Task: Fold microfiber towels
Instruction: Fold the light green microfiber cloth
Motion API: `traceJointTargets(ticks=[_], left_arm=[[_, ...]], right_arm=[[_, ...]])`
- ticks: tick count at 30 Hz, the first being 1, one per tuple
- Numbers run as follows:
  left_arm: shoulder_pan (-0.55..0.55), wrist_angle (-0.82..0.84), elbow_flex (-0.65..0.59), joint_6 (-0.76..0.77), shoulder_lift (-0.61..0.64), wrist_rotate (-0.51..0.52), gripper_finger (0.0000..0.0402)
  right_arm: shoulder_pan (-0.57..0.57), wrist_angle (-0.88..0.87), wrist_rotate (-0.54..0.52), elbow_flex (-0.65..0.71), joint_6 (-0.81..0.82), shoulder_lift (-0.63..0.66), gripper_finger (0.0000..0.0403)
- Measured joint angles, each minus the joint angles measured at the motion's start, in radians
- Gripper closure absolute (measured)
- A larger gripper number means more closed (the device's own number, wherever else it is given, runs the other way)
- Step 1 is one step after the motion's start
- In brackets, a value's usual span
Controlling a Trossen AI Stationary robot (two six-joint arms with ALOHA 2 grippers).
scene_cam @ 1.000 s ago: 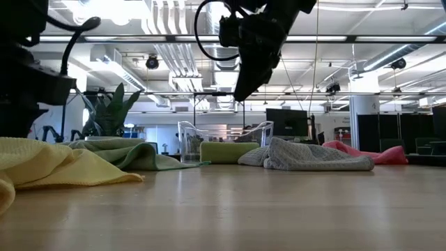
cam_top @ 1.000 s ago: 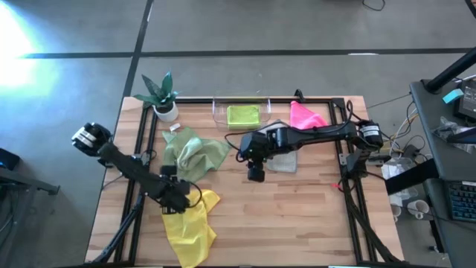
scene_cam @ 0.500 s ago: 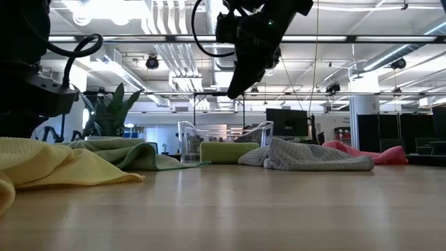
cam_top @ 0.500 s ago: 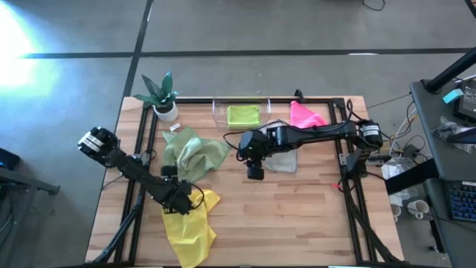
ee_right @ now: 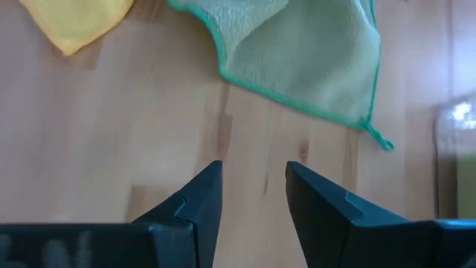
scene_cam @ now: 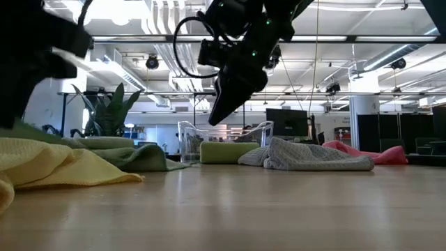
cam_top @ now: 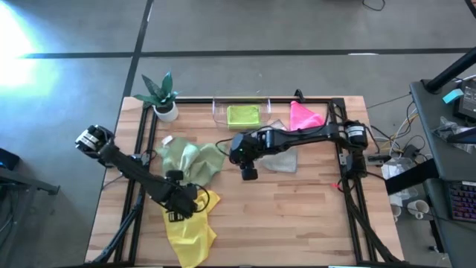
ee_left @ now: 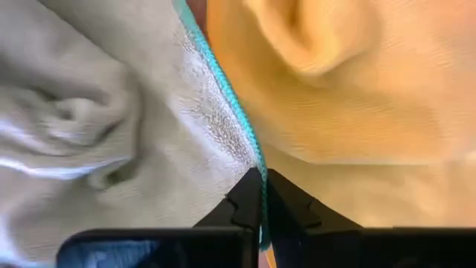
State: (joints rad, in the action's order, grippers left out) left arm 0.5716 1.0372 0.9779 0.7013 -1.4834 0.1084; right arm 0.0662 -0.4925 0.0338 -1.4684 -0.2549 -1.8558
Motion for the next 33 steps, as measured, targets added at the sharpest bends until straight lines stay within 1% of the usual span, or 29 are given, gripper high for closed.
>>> traceJointTargets(ticks=[2, 7, 10, 13, 15, 17, 19, 22, 28, 30, 33], left_arm=[[0.000, 0.052, 0.036, 0.000, 0.014, -0.002, 0.0401], [0.000, 0.262, 0.090, 0.000, 0.021, -0.001, 0.0401], [0.001, 0.363, 0.103, 0.000, 0.029, -0.001, 0.0401], [0.000, 0.430, 0.121, -0.001, 0.052, -0.003, 0.0401], [0.000, 0.449, 0.133, 0.000, 0.070, -0.004, 0.0401], [0.000, 0.463, 0.147, 0.006, 0.087, -0.002, 0.0401], [-0.001, 0.479, 0.156, 0.033, 0.108, 0.006, 0.0401], [-0.003, 0.481, 0.170, 0.088, 0.140, 0.016, 0.0401], [-0.003, 0.484, 0.196, 0.183, 0.196, 0.023, 0.0402], [-0.003, 0.483, 0.198, 0.184, 0.211, 0.023, 0.0402], [-0.003, 0.491, 0.201, 0.185, 0.222, 0.025, 0.0402]], right_arm=[[0.000, 0.021, 0.000, 0.000, -0.039, -0.016, 0.0264], [-0.003, 0.089, 0.000, 0.000, -0.150, -0.043, 0.0263], [-0.002, 0.131, 0.000, -0.001, -0.190, -0.045, 0.0254], [0.002, 0.184, 0.000, -0.001, -0.240, -0.045, 0.0240], [0.007, 0.209, 0.012, -0.002, -0.262, -0.045, 0.0231], [0.015, 0.228, 0.048, -0.002, -0.278, -0.049, 0.0224], [0.021, 0.259, 0.056, -0.006, -0.281, -0.070, 0.0221], [0.030, 0.265, 0.057, -0.025, -0.282, -0.126, 0.0221], [0.039, 0.257, 0.049, -0.115, -0.277, -0.233, 0.0220], [0.042, 0.218, 0.047, -0.153, -0.293, -0.261, 0.0220], [0.047, 0.100, 0.045, -0.219, -0.307, -0.300, 0.0220]])
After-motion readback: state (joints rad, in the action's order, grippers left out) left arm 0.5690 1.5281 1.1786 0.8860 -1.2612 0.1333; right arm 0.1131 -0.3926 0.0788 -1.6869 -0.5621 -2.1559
